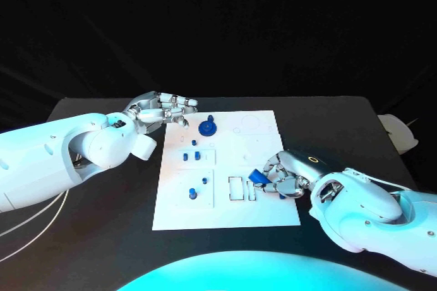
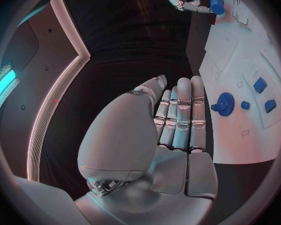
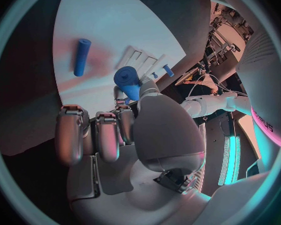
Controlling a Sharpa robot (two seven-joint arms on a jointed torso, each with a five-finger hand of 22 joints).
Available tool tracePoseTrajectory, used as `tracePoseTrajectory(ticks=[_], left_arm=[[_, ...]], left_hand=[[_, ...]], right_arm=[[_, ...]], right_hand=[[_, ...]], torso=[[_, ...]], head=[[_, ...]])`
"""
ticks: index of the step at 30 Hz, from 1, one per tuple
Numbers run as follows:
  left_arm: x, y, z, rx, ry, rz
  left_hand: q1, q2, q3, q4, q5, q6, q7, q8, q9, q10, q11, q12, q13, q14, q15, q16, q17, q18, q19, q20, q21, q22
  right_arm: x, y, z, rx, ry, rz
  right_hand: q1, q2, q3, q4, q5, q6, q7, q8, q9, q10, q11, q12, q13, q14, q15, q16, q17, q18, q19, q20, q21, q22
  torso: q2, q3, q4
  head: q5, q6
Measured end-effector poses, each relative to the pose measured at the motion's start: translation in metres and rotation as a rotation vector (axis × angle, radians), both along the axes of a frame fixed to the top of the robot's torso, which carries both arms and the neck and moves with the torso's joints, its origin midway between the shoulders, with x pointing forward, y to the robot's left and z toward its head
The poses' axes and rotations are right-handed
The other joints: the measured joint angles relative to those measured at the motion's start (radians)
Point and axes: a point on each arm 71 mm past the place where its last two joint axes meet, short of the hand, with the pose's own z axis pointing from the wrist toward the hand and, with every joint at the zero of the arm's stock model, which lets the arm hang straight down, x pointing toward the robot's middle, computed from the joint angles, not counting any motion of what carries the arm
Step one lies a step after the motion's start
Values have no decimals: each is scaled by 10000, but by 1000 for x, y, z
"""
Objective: Assemble the parts on the task board
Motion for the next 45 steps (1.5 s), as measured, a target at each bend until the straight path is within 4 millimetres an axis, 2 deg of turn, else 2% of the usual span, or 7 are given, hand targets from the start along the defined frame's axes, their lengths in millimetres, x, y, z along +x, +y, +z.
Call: tracePoseTrajectory(ticks=[6,12,16,19,38,40,45], left_arm=[[0,-1,0,-5,2,-15],[0,-2,0,-15,3,-41],[0,-2,0,-22,4,-58],[0,-3,0,-26,5,-70],[-1,-3,0,-35,19,-111],[-1,-3,0,-35,21,-114],[-1,-3,0,-34,26,-119]], left_hand=[[0,0,0,0,0,0,0,0,0,0,0,0,-1,0,0,0,0,0,0,0,0,1],[0,0,0,0,0,0,0,0,0,0,0,0,-1,0,0,0,0,0,0,0,0,1],[0,0,0,0,0,0,0,0,0,0,0,0,-1,0,0,0,1,0,0,0,0,1],[0,0,0,0,0,0,0,0,0,0,0,0,-1,0,0,0,-8,1,0,0,0,1],[0,0,0,0,0,0,0,0,0,0,0,0,-1,0,0,0,-11,0,0,0,0,2],[0,0,0,0,0,0,0,0,0,0,0,0,-1,0,0,0,-11,0,0,0,0,2],[0,0,0,0,0,0,0,0,0,0,0,0,-1,0,0,0,-10,0,0,0,0,2]], right_arm=[[1,10,-1,265,170,90],[2,23,-3,435,429,245],[3,30,-7,469,616,349],[4,35,-10,485,754,418],[8,40,-21,323,1268,412],[9,41,-22,301,1294,408],[10,42,-24,244,1372,442]], right_hand=[[-7,7,166,65,52,35,39,0,-5,0,0,38,-2,0,0,0,3,0,0,0,0,-1],[-379,326,0,336,179,128,132,0,-6,78,-67,40,25,1,-71,0,8,0,37,-37,43,7],[-714,302,-116,329,578,144,148,8,-1,159,-125,125,-5,37,-108,0,8,0,0,-75,42,7],[-847,300,-174,336,586,145,149,356,5,216,-175,184,-6,17,-128,0,7,1,0,-75,42,6],[-1125,453,-285,337,742,179,182,551,22,305,-194,464,-4,39,-177,38,6,0,-1,-145,107,4],[-1215,489,-331,346,752,179,182,552,402,308,-191,464,-4,4,-212,38,5,0,-1,-145,107,3],[-1610,551,-603,348,555,313,52,591,582,357,-217,464,-4,1,-214,38,5,0,35,-180,107,3]], torso=[[9,0,3],[19,1,6],[19,1,3],[19,0,1],[12,7,-5],[13,10,-2],[16,12,1]], head=[[23,0],[25,-17],[29,-30],[45,-35],[88,-82],[94,-86],[104,-101]])
